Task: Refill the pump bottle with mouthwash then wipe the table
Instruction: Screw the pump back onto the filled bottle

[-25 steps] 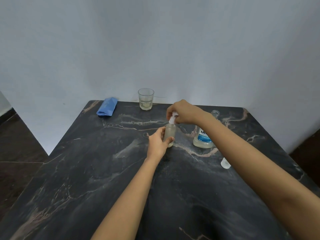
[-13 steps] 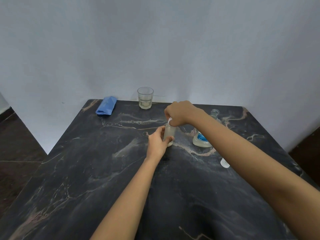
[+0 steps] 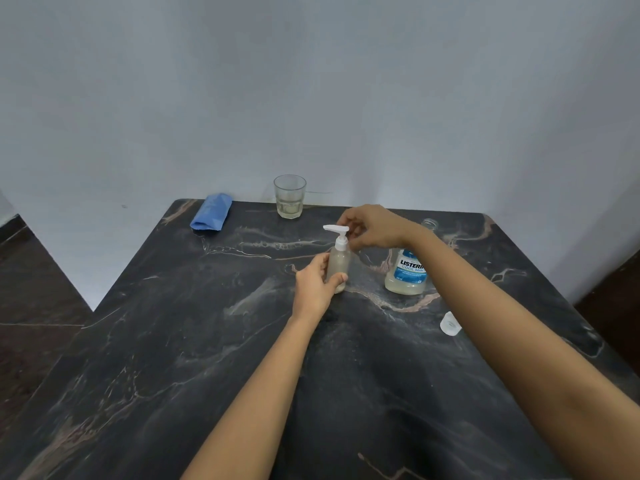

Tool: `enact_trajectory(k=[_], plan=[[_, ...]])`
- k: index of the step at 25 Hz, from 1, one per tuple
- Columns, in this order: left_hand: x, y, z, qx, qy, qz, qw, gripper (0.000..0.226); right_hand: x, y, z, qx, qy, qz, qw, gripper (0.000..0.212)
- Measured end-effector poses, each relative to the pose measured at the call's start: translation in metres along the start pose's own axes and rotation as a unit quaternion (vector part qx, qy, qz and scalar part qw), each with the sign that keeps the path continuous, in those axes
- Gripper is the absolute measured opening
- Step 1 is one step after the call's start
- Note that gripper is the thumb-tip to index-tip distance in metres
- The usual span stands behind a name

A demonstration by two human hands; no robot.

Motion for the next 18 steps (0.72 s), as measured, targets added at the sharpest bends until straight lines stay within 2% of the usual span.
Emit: enact_trajectory(k=[2,3,6,8,10,12,15,18], plan=[[0.0,-0.001,0.0,0.005,0.001,0.0,1.0,0.045,0.0,0.004,-0.006,0.012,0.027,-0.006,1.0,0.016],[0.0,-0.001,0.0,0.005,0.001,0.0,1.0,0.045,0.0,0.006,-0.009,0.032,0.034,-0.011,0.999,0.017],[-0.001,-0.001,0.001,0.0,-0.001,0.002,1.0,0.045,0.001,0.014,-0.016,0.046,0.035,-0.038,0.998,0.038],[-0.001,-0.002,0.001,0.001,-0.003,-0.001,1.0,0.044,0.005,0.02,-0.023,-0.004,0.042,-0.051,0.998,0.04],[0.0,-0.001,0.001,0.002,0.0,-0.004,1.0,0.044,0.01,0.022,-0.034,-0.113,0.057,-0.045,0.991,0.03],[0.0,0.0,0.001,0.001,0.002,-0.008,1.0,0.044,0.015,0.021,-0.046,-0.202,0.107,-0.049,0.972,0.026],[0.001,0.001,0.002,-0.007,0.002,-0.012,1.0,0.04,0.018,0.022,-0.057,-0.238,0.212,-0.099,0.943,0.03],[0.002,0.002,0.002,-0.022,0.0,-0.012,1.0,0.036,0.017,0.023,-0.069,-0.257,0.209,-0.091,0.939,0.033]])
Point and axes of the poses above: each hand's wrist, its own x-axis away from the middle knuckle, its own z-axis out of the back of the hand, y = z × x, the point moved 4 cm from there along -x, towards the middle knuckle, and after that the axes turned 11 degrees about x, right-handed, at the moved point
